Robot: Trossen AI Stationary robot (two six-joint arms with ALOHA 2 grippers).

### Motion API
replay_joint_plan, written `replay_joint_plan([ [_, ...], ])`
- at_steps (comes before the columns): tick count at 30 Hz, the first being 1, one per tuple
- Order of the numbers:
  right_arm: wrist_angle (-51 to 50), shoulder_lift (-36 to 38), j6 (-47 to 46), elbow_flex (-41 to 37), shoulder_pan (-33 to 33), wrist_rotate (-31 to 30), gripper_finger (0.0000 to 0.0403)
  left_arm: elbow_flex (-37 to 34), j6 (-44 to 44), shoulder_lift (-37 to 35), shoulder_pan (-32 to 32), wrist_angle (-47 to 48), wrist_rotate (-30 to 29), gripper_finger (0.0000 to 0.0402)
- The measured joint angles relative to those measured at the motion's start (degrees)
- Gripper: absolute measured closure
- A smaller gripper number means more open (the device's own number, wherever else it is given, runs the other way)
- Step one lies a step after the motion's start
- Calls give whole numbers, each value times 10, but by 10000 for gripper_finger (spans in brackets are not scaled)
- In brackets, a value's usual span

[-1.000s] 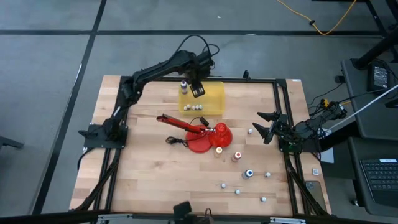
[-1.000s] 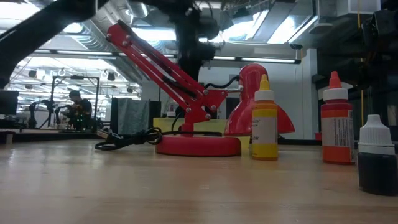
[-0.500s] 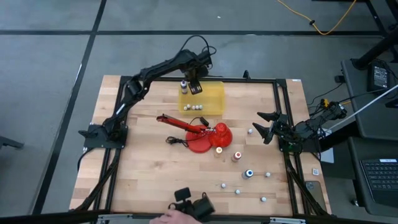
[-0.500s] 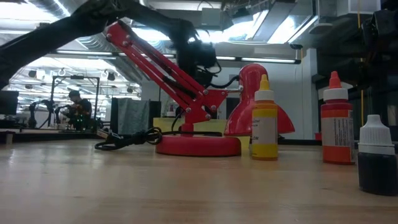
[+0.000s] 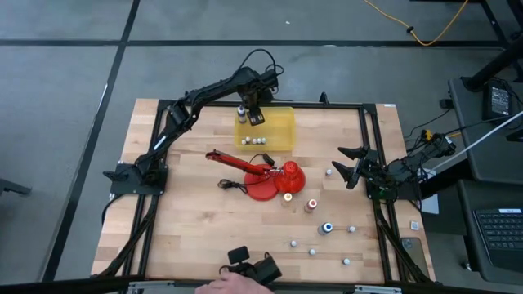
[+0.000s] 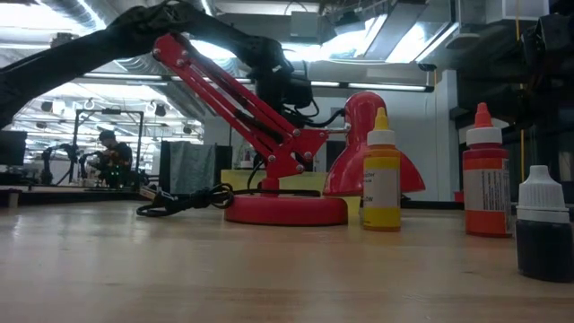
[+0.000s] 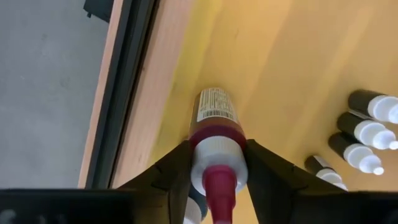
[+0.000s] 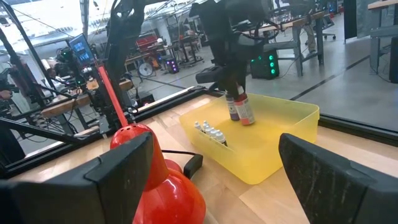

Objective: Pick & Place food coloring
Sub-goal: Put the pink food coloring bottle into the yellow bin, then put the black food coloring bottle into the yellow bin

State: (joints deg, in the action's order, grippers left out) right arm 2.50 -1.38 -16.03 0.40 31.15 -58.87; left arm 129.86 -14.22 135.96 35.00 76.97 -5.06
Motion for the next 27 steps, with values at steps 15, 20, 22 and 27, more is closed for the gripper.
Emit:
replay_joint_plan([
  [15,0,0,0,0,0,0,56,41,10,-1,-3,5,21,170],
  [20,0,0,0,0,0,0,56,46,11,-40,-19,-19,26,121],
  [22,0,0,0,0,0,0,56,46,18,-63,-28,-24,22,102],
  [27,0,0,0,0,0,0,56,24,20,-136,-62,-8,-38,80],
])
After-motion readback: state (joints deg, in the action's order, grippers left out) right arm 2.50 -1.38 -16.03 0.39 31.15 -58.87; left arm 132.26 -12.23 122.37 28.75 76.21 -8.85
